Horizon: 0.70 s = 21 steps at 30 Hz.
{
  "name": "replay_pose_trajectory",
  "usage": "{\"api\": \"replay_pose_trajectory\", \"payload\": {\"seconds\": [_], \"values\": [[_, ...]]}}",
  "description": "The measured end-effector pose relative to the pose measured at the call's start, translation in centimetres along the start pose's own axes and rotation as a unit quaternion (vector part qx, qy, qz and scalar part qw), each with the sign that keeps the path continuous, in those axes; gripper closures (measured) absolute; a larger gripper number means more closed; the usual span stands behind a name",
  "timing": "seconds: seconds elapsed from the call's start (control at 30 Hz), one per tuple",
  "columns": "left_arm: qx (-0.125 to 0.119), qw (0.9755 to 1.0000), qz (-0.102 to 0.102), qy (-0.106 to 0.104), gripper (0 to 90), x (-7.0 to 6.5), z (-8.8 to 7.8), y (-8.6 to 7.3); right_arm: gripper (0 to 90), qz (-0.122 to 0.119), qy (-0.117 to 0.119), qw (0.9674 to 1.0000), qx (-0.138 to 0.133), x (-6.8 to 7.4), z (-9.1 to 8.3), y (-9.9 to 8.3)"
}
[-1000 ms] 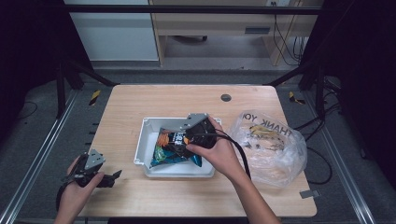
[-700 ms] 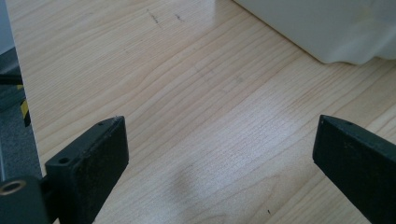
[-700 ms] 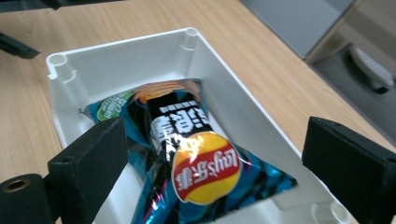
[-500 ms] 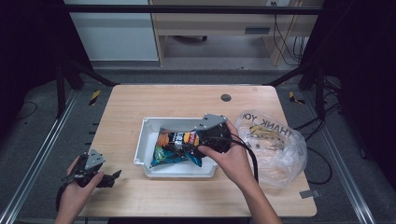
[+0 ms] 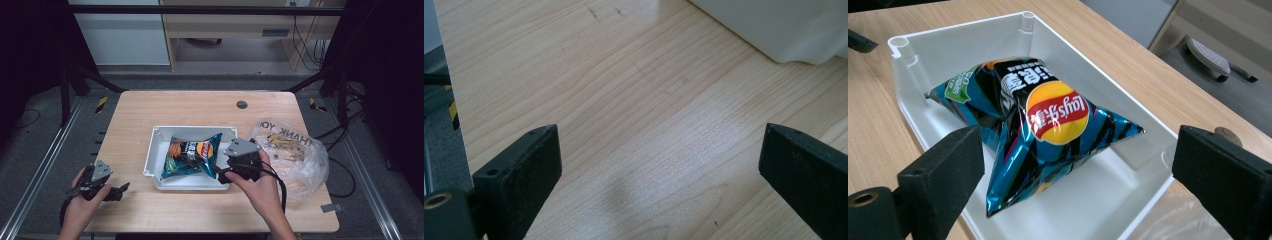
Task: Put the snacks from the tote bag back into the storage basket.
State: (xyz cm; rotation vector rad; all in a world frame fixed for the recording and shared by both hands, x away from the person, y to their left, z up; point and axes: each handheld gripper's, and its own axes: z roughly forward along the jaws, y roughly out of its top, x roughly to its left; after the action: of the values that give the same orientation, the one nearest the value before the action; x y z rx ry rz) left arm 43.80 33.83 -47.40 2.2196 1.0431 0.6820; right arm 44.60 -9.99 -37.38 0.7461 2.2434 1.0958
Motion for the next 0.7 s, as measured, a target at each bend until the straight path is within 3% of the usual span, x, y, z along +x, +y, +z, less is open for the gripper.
{"api": "replay_pose_trajectory", "payload": {"seconds": [0.33, 0.7], "values": [[0.0, 1.0, -0.001, 0.001, 3.1, 0.0, 0.0, 0.0, 6.6, 0.016, -0.019, 0.9997, -0.006, 0.1, -1.8, -1.6], [0.001, 1.0, -0.002, 0.0, 3.2, -0.1, 0.0, 0.0, 6.4, 0.037, -0.047, 0.9982, 0.01, -0.4, -3.1, -4.5]]}}
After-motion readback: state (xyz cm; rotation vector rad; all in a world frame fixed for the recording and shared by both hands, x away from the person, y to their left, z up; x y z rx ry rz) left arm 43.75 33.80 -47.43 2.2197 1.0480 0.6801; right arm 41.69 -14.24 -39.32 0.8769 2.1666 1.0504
